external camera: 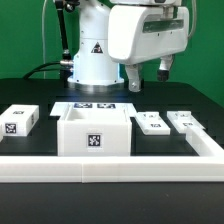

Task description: Assemble cabinet

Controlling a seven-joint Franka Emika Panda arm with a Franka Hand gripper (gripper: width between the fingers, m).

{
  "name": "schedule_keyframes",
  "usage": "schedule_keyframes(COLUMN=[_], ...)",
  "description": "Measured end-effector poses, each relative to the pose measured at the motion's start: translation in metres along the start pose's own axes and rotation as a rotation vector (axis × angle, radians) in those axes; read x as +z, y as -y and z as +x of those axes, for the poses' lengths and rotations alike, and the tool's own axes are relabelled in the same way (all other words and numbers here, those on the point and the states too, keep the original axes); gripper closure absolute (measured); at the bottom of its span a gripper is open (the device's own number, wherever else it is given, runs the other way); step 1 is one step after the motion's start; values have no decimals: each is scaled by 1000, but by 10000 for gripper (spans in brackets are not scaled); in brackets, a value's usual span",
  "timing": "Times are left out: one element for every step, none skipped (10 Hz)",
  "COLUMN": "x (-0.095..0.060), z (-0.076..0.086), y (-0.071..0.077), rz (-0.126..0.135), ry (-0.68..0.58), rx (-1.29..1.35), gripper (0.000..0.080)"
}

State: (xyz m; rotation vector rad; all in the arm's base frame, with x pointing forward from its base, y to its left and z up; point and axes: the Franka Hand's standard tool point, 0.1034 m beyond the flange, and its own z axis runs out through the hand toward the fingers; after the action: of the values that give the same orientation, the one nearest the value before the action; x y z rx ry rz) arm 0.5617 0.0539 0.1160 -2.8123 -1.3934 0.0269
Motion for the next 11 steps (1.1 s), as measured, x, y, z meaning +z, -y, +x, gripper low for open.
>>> schedule_keyframes(x=[4,6,7,6,6,7,8,8,8,12,16], z=[-10,-21,-30,-34,-35,-35,-35,-35,-35,-37,-44], y=[1,3,5,6,6,7,7,7,6,5,6], rz=[-8,-6,-4,-3,1,2,3,3,-6,-41,-49], ry=[-6,-3,1,3,5,6,6,6,0,-25,-28], rx=[-39,-110,-181,-219,-228,-228,-228,-228,-251,-346,-433], gripper=[1,1,1,1,1,1,1,1,1,1,1])
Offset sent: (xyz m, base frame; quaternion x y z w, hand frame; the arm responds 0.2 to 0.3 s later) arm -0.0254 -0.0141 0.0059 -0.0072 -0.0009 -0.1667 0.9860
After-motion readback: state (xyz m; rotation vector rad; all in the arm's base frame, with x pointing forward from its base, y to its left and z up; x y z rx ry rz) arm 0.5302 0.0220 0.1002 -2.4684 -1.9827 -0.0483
